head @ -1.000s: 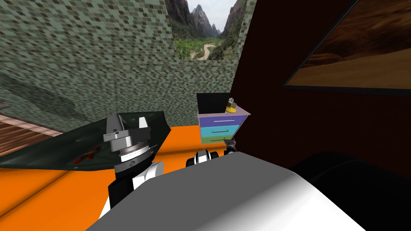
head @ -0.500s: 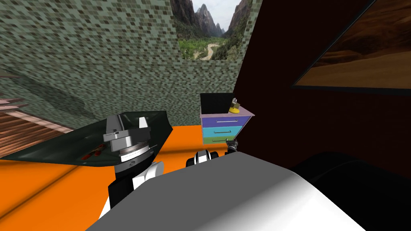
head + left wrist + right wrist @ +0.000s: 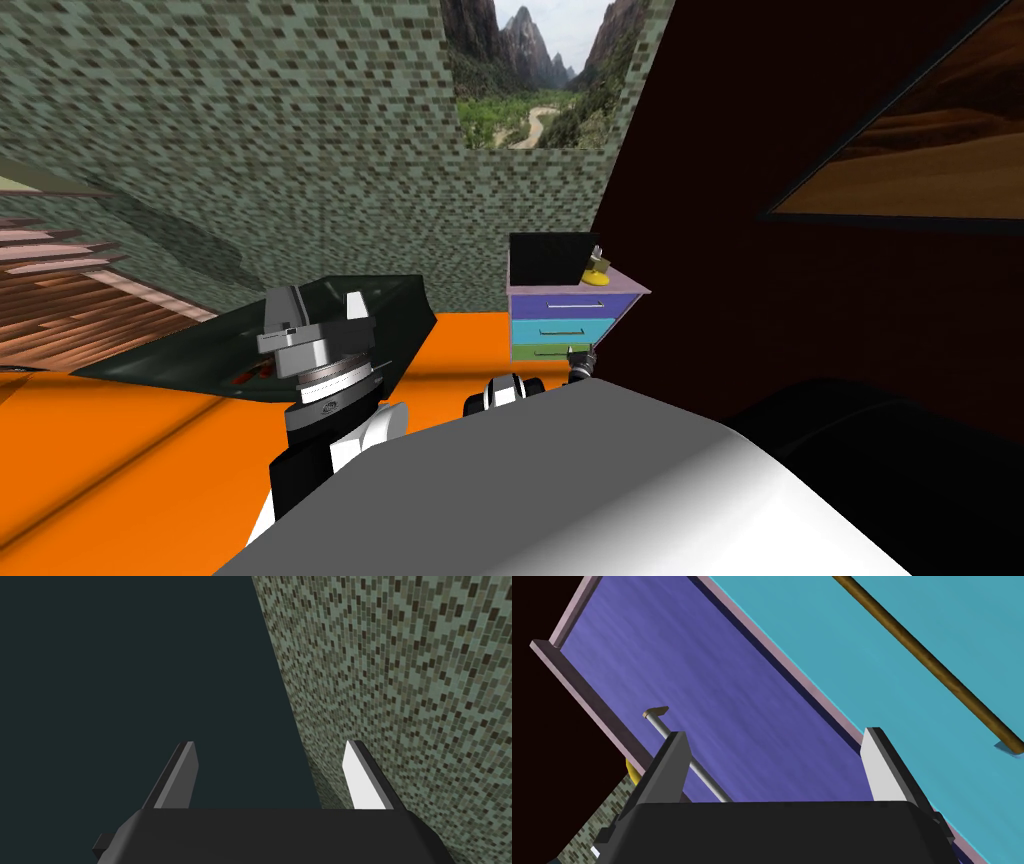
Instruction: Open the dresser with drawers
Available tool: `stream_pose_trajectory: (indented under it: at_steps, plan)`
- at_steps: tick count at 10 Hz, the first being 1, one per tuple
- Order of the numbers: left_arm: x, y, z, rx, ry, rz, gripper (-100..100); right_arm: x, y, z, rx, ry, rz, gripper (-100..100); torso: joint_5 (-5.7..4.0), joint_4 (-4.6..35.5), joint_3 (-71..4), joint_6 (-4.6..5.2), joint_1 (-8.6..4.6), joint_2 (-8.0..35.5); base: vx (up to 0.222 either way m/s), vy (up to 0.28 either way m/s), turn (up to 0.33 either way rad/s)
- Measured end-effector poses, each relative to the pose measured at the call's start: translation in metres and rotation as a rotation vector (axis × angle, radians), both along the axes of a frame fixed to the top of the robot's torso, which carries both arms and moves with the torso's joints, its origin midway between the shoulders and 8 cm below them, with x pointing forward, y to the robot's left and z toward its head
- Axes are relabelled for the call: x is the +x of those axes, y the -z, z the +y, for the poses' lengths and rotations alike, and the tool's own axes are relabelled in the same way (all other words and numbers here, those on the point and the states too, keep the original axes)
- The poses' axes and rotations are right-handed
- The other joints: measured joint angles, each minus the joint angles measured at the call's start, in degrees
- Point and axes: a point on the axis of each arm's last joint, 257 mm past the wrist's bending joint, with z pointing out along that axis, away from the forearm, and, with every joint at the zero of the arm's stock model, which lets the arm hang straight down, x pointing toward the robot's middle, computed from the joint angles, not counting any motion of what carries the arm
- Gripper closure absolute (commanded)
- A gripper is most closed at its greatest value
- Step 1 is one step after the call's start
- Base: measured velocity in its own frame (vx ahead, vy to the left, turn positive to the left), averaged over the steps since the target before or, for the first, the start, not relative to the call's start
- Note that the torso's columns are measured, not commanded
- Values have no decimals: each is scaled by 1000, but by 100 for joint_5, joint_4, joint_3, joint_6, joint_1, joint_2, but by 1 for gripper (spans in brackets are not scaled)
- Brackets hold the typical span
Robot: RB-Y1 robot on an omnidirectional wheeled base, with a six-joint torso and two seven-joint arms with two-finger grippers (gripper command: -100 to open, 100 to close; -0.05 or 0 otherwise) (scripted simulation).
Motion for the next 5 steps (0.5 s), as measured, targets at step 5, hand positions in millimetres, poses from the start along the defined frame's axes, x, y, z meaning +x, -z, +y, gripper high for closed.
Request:
stream_pose_trajectory:
  at_steps: [5]
  plan:
    - [0,0,0,0,0,0,0,-5,-22,-4,-228,-27,2,-100,-1,1,2,2,-5,4,45,24,81]
